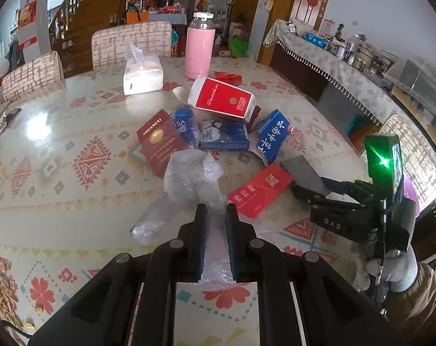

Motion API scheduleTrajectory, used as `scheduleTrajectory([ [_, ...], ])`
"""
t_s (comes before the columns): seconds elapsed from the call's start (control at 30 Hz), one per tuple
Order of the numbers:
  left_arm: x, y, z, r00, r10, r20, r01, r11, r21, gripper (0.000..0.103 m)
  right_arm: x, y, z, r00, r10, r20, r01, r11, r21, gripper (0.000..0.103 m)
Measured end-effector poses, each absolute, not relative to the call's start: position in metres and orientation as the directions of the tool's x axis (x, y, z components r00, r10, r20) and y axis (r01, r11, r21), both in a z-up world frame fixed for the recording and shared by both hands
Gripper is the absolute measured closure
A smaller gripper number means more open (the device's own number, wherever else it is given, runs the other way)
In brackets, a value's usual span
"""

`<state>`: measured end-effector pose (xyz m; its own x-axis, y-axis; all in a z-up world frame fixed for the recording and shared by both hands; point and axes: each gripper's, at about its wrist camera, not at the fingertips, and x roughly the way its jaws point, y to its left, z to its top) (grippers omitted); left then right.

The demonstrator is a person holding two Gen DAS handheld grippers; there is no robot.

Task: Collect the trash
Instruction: 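Grasp the clear plastic bag with left tool while right tool grasps the grey box, then carry the bag and grey box to the pink basket and release both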

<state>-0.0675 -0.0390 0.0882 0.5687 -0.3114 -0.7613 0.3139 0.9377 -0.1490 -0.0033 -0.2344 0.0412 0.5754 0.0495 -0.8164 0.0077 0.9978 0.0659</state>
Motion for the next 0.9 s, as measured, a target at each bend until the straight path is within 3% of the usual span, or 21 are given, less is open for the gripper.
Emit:
scheduleTrajectory([
  [0.57, -0.122, -0.097, 0.111, 0.592, -0.329, -0.736, 0.413, 0.908, -0.074, 0.090, -0.113, -0.292, 0.075, 0.670, 0.165, -0.724, 0.041, 0.965, 0.258, 0.044],
  [0.9, -0.140, -0.160, 0.118, 0.566, -0.366, -0.738, 0.501, 0.864, -0.045, 0.090, -0.158, -0.343, 0.088, 0.723, 0.144, -0.676, 0.104, 0.944, 0.313, 0.044],
])
